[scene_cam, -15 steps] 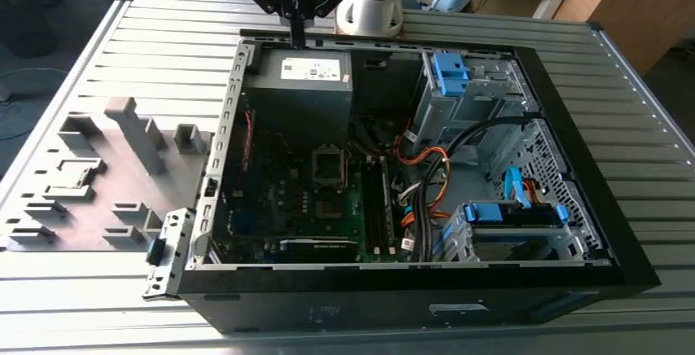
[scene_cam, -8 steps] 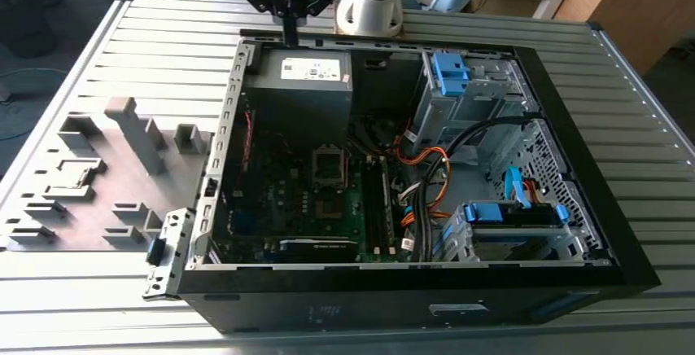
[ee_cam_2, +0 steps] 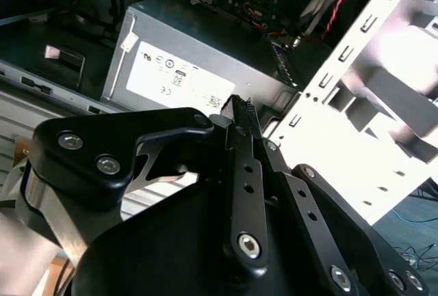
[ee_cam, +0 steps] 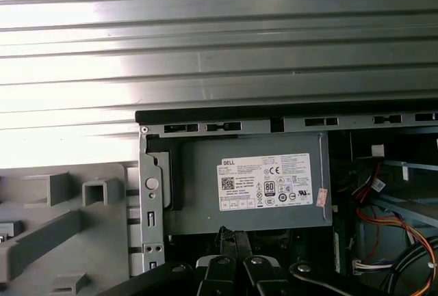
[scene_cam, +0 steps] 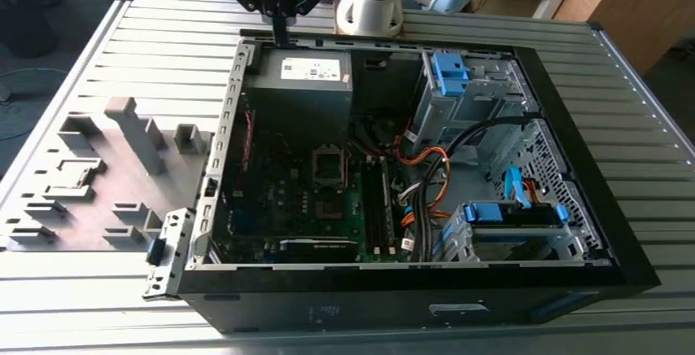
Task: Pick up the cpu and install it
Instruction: 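Reach for the cpu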
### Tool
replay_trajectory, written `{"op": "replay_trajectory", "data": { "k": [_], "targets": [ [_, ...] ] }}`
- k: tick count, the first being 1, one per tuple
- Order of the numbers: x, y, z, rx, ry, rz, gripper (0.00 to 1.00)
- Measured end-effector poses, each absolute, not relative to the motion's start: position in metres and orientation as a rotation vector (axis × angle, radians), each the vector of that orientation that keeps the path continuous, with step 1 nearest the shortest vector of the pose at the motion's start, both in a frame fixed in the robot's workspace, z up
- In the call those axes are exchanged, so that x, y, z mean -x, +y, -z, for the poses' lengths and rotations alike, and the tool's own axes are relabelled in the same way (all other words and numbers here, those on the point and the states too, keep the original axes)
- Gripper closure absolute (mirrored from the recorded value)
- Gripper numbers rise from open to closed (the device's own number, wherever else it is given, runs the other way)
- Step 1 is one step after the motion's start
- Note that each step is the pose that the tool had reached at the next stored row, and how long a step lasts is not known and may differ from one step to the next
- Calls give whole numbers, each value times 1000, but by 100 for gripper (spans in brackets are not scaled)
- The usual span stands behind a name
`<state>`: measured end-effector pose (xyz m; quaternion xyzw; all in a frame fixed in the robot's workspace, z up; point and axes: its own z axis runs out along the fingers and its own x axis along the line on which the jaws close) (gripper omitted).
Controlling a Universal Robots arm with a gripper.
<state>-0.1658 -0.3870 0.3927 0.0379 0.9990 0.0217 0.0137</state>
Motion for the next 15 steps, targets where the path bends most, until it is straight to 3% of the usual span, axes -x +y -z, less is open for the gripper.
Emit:
{"op": "replay_trajectory", "data": {
  "k": [15],
  "targets": [
    [173,-387,-392,-118,3111,-68,89]
  ]
}}
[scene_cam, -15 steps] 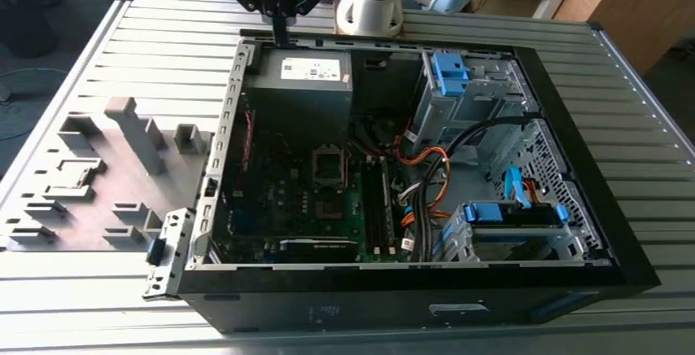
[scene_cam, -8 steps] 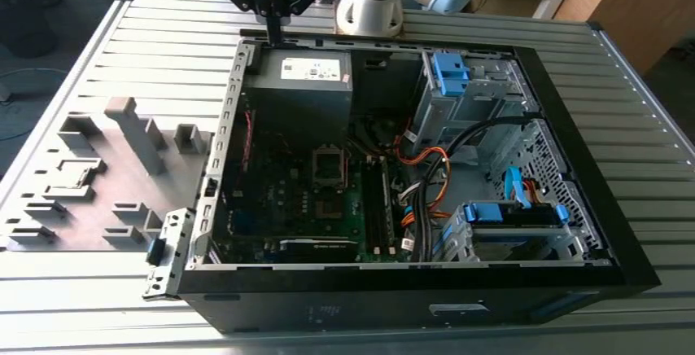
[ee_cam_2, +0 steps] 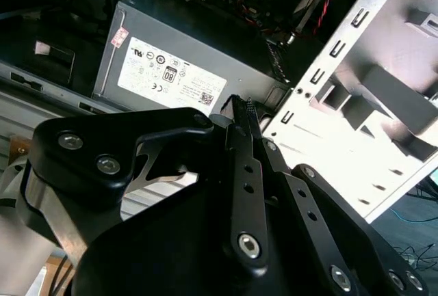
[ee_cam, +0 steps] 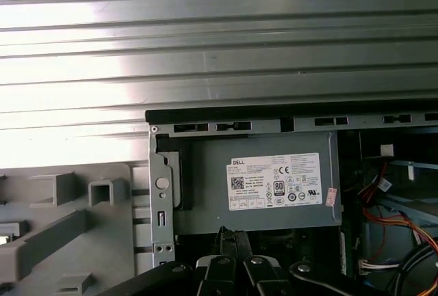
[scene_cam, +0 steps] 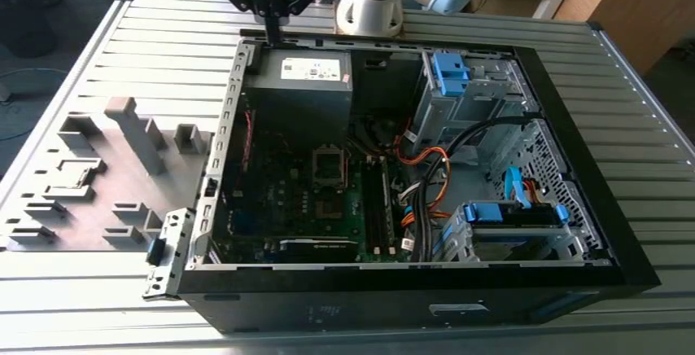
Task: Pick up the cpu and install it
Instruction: 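Reach for the cpu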
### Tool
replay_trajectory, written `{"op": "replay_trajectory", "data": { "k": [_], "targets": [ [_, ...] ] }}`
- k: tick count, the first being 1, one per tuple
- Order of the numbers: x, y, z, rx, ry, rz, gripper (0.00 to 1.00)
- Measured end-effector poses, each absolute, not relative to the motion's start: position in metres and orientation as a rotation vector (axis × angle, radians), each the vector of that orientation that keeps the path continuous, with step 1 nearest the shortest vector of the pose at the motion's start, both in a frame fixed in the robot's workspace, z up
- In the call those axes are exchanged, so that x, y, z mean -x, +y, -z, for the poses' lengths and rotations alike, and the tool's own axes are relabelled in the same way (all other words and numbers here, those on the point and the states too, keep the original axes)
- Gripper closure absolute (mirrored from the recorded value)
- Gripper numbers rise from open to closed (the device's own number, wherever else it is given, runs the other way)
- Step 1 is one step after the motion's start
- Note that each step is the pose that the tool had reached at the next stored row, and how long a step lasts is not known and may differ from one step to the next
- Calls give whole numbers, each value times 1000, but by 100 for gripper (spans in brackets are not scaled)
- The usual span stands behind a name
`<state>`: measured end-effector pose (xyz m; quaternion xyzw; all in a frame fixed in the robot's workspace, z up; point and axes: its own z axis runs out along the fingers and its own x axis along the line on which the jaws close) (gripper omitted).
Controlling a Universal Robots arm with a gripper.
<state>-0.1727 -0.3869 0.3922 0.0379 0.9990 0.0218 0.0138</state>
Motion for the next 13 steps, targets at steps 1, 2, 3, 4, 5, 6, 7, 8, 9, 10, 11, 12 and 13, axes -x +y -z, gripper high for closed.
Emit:
{"op": "replay_trajectory", "data": {
  "k": [1,2,3,4,5,6,7,8,9,10,11,12,13],
  "targets": [
    [173,-387,-392,-118,3111,-68,89],
    [173,-387,-392,-118,3111,-68,89],
    [173,-387,-392,-118,3111,-68,89],
    [174,-387,-392,-118,3111,-68,89],
    [174,-387,-392,-118,3111,-68,89],
    [174,-387,-392,-118,3111,-68,89],
    [174,-387,-392,-118,3111,-68,89],
    [174,-387,-392,-118,3111,-68,89],
    [174,-387,-392,-118,3111,-68,89],
    [174,-387,-392,-118,3111,-68,89],
    [174,-387,-392,-118,3111,-68,89],
    [174,-387,-392,-118,3111,-68,89],
    [175,-387,-392,-118,3111,-68,89]
  ]
}}
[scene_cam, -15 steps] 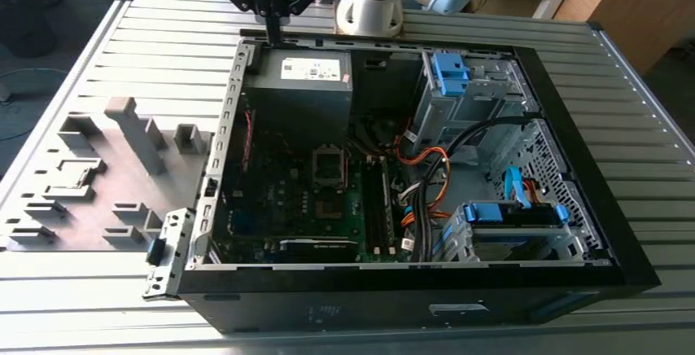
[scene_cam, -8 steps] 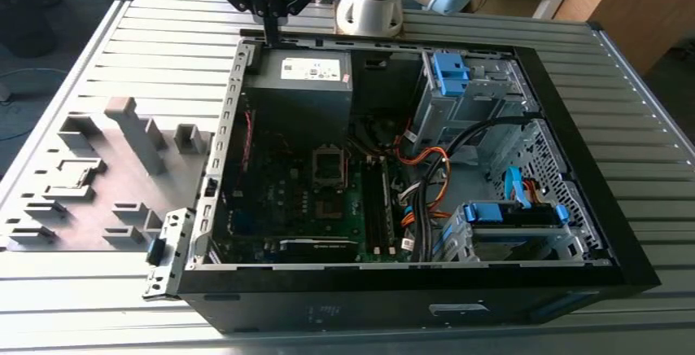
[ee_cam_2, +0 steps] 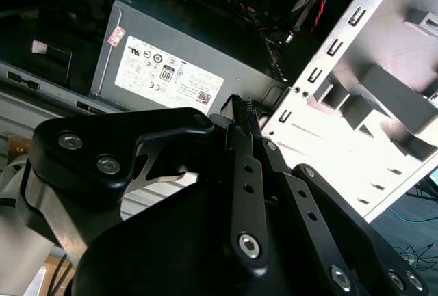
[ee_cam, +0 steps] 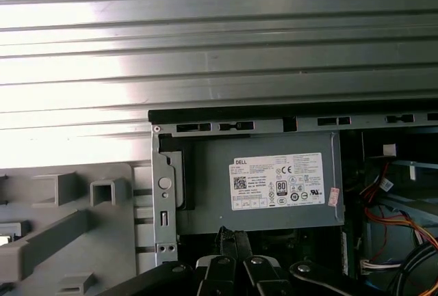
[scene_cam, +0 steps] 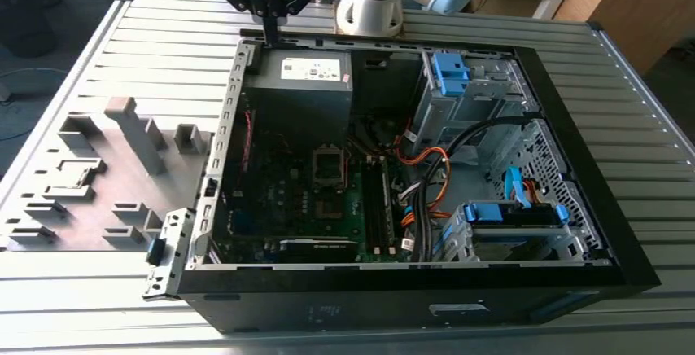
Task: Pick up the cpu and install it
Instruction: 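Reach for the cpu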
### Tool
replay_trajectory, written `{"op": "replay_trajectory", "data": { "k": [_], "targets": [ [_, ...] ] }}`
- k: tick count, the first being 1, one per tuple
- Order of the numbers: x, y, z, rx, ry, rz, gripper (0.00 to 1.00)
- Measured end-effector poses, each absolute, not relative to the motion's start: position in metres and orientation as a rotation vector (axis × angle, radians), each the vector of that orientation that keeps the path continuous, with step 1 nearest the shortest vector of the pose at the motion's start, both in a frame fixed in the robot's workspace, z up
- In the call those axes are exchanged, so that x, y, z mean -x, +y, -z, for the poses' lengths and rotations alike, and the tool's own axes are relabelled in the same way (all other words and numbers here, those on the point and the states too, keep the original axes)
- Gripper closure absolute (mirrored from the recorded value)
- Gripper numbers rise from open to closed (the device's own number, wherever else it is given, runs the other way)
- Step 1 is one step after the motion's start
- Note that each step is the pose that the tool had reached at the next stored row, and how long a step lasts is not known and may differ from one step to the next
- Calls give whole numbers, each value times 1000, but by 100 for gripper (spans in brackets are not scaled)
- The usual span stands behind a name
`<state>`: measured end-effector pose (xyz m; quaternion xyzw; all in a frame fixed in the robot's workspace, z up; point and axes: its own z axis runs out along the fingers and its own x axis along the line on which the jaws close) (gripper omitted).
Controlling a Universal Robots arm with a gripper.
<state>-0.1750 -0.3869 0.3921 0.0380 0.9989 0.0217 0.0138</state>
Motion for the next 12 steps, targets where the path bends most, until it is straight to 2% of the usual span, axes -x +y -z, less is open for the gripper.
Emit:
{"op": "replay_trajectory", "data": {
  "k": [12],
  "targets": [
    [189,-387,-392,-118,3109,-68,89]
  ]
}}
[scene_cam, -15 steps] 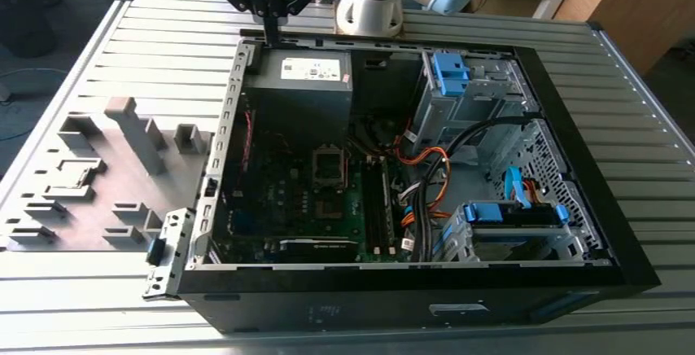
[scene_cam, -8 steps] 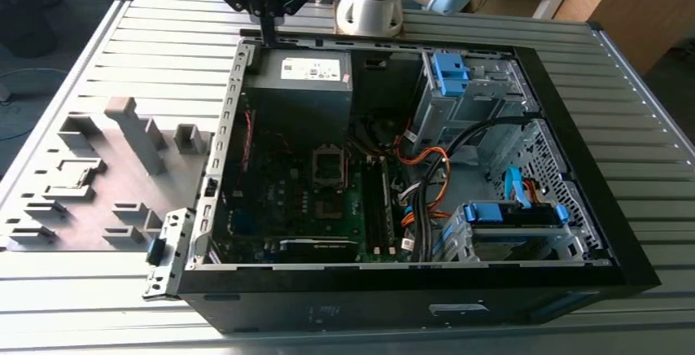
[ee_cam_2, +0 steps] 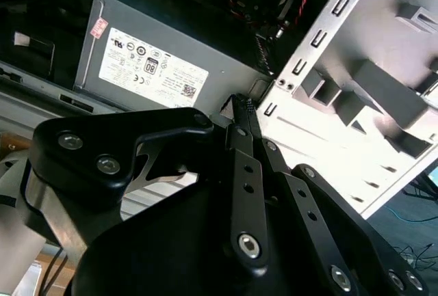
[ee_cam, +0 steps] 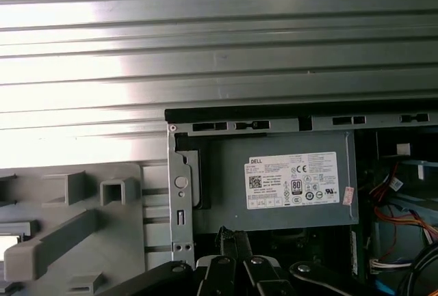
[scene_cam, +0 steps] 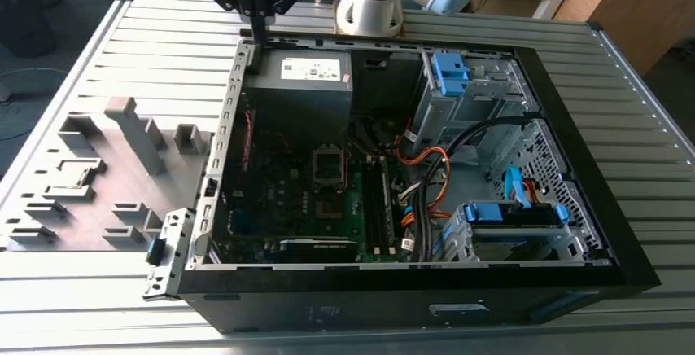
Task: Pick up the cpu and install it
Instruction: 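Reach for the cpu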
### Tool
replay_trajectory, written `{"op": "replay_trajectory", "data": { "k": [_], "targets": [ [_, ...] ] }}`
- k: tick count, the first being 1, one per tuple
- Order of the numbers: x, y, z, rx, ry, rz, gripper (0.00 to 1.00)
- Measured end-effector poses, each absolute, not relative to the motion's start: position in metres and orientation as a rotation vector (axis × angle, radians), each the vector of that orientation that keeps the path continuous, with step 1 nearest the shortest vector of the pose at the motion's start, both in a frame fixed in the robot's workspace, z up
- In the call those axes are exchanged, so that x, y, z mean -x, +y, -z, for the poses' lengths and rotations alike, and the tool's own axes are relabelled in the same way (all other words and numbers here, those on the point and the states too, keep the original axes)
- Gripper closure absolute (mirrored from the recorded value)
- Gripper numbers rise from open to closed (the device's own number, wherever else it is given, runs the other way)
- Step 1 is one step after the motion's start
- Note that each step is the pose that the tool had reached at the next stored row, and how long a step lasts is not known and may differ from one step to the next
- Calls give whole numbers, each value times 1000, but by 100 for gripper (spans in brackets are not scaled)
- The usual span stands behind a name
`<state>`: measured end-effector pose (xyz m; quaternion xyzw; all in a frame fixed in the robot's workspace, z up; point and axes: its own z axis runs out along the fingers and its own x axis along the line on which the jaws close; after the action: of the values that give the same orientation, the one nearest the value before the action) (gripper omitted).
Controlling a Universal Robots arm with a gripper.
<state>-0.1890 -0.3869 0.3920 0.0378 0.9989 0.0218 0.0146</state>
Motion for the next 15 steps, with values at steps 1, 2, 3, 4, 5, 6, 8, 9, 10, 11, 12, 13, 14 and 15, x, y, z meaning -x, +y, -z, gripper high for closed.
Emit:
{"op": "replay_trajectory", "data": {
  "k": [1,2,3,4,5,6,8,9,10,11,12,13,14,15],
  "targets": [
    [190,-387,-392,-118,3109,-68,89],
    [192,-387,-392,-118,3109,-68,89],
    [193,-387,-392,-118,3109,-68,89],
    [195,-387,-392,-118,3109,-68,89],
    [197,-387,-392,-118,3109,-68,89],
    [198,-387,-392,-118,3109,-68,89],
    [201,-387,-392,-118,3109,-68,89],
    [203,-387,-392,-118,3108,-68,89],
    [204,-387,-392,-118,3108,-68,89],
    [206,-387,-392,-118,3108,-68,89],
    [207,-387,-392,-118,3108,-68,89],
    [209,-387,-392,-118,3108,-68,89],
    [210,-387,-392,-118,3108,-68,89],
    [211,-387,-392,-118,3107,-68,89]
  ]
}}
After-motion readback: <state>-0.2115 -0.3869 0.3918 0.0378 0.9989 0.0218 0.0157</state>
